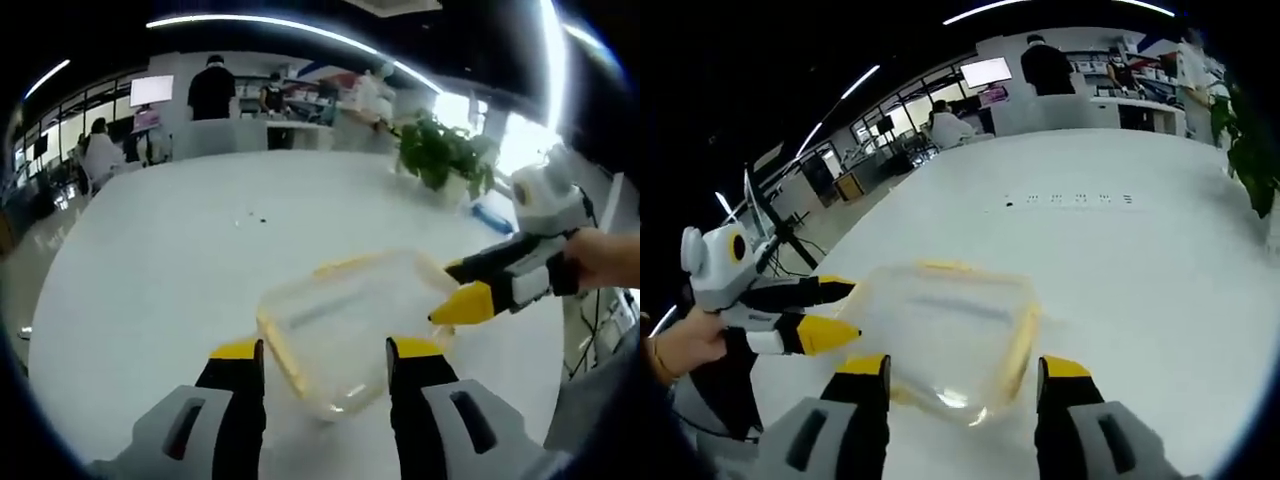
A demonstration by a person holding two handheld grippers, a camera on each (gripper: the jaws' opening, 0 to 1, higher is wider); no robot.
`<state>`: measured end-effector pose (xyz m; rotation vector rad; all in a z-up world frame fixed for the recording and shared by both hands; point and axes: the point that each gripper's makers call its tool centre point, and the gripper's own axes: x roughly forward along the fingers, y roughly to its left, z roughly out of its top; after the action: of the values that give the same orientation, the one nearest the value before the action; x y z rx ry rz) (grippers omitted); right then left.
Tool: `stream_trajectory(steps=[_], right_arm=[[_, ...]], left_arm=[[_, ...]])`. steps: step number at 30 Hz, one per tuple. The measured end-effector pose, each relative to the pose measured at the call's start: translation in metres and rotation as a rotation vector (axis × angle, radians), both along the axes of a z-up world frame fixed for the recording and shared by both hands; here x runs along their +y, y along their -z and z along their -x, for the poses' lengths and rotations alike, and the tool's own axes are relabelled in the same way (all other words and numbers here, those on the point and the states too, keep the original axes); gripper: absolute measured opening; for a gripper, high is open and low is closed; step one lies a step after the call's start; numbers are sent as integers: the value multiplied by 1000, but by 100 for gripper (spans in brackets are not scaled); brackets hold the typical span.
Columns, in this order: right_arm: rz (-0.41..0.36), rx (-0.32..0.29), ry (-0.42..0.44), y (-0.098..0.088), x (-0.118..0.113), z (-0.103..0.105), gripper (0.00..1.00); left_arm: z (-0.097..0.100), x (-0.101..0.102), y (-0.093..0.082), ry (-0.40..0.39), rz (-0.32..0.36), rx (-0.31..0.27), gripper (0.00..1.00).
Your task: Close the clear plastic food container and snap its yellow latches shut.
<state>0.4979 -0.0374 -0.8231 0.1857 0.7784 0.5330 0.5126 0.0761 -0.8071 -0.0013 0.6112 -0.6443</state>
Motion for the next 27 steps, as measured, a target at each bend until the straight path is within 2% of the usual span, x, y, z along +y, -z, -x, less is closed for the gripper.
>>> stream_trajectory(steps=[6,11,17,27], right_arm=[[-14,-26,-14,-15,0,12,60],[-14,-41,-21,-22,0,26,61],[-17,-64,0,-30,-3,43,63],[-20,-104,-4,-47,-3,77,63]], left_arm=[[4,4,-11,-27,24,-15,54],[15,6,-21,-24,27,-26,54],[40,15,-29,-1,4,-48,55],[76,30,-41,-8,16,-67,56]])
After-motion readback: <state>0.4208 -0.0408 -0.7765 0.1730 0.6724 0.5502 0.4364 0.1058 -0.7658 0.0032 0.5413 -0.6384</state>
